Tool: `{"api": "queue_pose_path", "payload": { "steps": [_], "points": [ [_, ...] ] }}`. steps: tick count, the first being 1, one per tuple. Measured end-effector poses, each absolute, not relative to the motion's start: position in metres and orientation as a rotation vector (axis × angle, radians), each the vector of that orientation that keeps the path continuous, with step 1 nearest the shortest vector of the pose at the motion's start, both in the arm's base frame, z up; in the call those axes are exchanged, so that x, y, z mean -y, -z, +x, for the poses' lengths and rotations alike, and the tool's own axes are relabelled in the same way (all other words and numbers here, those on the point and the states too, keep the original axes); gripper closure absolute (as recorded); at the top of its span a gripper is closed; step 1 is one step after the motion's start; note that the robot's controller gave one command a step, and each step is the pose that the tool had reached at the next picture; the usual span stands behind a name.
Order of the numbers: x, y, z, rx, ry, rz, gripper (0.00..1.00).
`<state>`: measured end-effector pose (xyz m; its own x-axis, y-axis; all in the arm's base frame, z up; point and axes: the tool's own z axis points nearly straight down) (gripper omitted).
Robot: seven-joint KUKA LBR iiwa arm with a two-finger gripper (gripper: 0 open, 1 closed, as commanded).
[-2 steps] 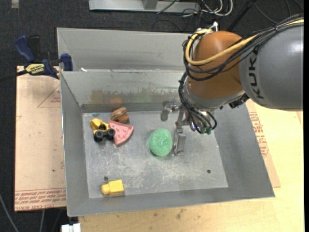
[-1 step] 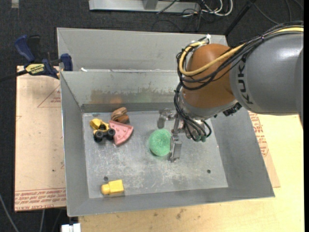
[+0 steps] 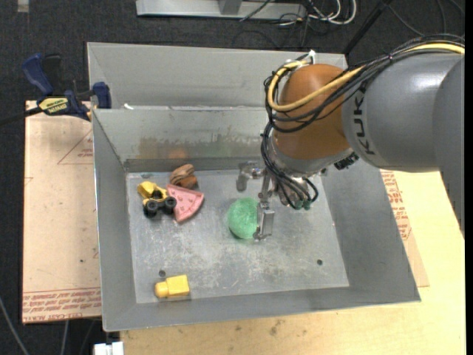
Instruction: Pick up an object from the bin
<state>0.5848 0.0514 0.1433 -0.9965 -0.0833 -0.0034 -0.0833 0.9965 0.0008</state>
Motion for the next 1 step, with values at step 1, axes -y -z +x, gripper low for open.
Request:
{"api": "queue_pose_path", "payload": {
  "steps": [1],
  "points": [
    [-0.0382, -0.1101, 0.5915, -3.137, -0.002, -0.109, 0.00]
  ]
}}
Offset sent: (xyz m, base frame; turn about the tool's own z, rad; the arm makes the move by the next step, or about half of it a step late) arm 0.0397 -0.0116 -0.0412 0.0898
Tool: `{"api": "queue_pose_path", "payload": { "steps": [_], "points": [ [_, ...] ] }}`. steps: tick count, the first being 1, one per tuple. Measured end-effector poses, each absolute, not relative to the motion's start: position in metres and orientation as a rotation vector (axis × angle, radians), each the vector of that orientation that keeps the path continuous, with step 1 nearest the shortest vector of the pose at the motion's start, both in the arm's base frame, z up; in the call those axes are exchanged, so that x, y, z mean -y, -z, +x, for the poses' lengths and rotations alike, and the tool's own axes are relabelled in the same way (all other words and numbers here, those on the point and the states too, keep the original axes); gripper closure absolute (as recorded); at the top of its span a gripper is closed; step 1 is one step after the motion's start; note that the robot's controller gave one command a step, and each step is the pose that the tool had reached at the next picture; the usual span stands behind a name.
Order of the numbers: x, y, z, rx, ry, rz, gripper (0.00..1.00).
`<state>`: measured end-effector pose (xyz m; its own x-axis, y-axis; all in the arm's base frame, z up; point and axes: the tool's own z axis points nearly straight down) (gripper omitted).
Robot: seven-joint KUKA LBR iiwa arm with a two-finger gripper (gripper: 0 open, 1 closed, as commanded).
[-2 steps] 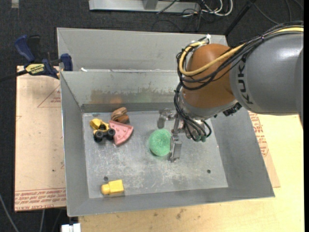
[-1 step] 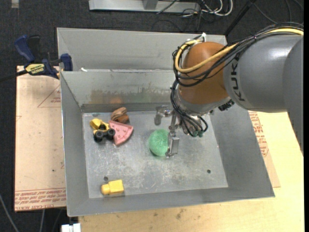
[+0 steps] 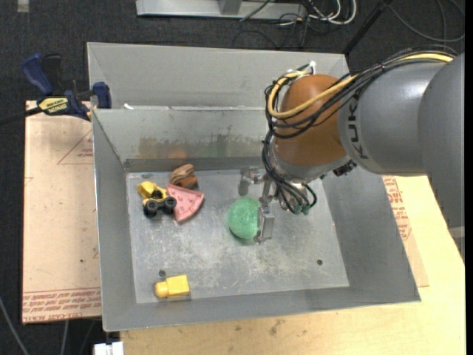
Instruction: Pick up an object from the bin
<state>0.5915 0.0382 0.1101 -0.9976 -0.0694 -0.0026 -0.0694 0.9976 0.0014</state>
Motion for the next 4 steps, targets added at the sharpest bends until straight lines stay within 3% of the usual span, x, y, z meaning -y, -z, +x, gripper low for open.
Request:
{"api": "queue_pose_path", "payload": {
  "steps": [1, 2, 3, 4],
  "points": [
    [-0.041, -0.103, 0.626, -3.136, -0.004, 0.009, 1.00],
    [-0.040, -0.102, 0.625, -3.138, -0.003, 0.011, 0.00],
    [-0.040, -0.102, 0.625, -3.138, -0.003, 0.011, 0.00],
    [-0.020, -0.077, 0.591, -3.137, -0.003, -0.019, 0.00]
  ]
}}
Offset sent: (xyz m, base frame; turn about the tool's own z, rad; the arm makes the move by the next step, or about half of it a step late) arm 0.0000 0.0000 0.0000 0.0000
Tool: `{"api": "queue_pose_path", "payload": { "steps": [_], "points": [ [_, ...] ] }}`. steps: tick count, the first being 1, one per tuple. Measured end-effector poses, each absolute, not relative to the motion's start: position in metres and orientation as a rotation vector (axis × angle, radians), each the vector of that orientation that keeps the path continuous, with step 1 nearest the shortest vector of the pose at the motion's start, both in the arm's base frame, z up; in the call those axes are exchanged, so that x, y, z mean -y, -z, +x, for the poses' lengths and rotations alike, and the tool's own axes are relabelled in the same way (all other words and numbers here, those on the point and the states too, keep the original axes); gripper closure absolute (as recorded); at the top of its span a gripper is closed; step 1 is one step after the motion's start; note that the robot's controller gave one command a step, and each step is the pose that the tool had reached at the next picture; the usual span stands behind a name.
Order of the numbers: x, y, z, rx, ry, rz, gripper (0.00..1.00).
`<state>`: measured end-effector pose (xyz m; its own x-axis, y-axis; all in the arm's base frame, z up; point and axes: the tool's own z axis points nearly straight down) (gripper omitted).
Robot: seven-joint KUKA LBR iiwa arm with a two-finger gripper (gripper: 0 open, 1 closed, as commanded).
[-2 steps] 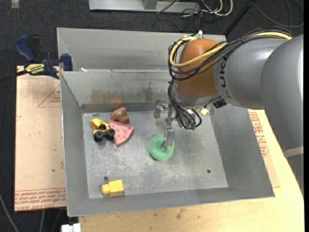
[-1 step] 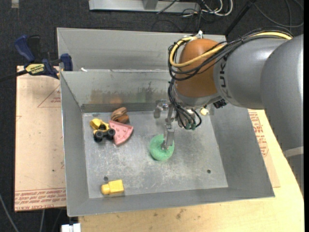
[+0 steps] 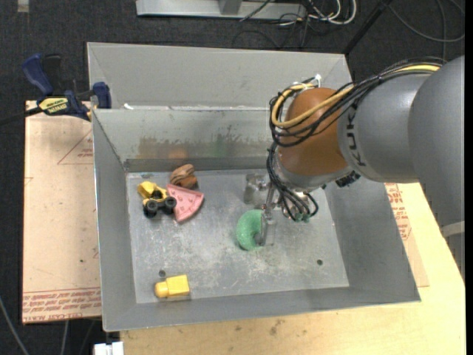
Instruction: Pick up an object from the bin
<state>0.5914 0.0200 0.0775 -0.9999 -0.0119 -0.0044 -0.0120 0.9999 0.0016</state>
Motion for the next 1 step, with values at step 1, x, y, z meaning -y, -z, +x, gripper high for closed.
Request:
{"api": "queue_pose_path", "payload": {
  "steps": [1],
  "points": [
    [-0.0139, -0.0751, 0.6171, -3.139, -0.005, -0.008, 1.00]
  ]
}}
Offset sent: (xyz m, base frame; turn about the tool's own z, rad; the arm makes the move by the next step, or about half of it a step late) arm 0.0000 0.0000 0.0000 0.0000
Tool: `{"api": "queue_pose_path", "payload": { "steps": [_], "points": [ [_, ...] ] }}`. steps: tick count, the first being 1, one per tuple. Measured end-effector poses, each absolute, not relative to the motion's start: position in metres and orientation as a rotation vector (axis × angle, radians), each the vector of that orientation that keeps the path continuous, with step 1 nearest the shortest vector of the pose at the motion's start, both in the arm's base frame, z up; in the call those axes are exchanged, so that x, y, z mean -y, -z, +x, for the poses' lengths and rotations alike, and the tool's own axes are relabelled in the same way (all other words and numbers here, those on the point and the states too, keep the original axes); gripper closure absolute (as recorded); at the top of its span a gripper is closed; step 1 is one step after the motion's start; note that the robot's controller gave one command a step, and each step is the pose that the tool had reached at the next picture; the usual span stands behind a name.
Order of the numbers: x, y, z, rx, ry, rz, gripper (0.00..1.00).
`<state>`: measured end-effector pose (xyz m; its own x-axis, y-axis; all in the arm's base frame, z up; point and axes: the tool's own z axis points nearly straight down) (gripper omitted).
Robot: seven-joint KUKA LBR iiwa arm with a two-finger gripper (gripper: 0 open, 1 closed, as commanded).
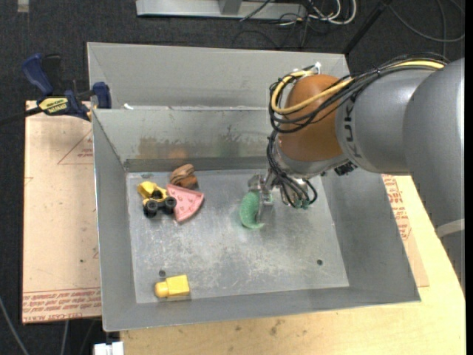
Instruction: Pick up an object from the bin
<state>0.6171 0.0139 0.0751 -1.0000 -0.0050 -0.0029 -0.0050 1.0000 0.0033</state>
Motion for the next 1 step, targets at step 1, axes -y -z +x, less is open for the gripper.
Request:
{"api": "queue_pose_path", "payload": {
  "steps": [1],
  "points": [
    [-0.0139, -0.0751, 0.6171, -3.139, -0.005, -0.008, 1.00]
  ]
}}
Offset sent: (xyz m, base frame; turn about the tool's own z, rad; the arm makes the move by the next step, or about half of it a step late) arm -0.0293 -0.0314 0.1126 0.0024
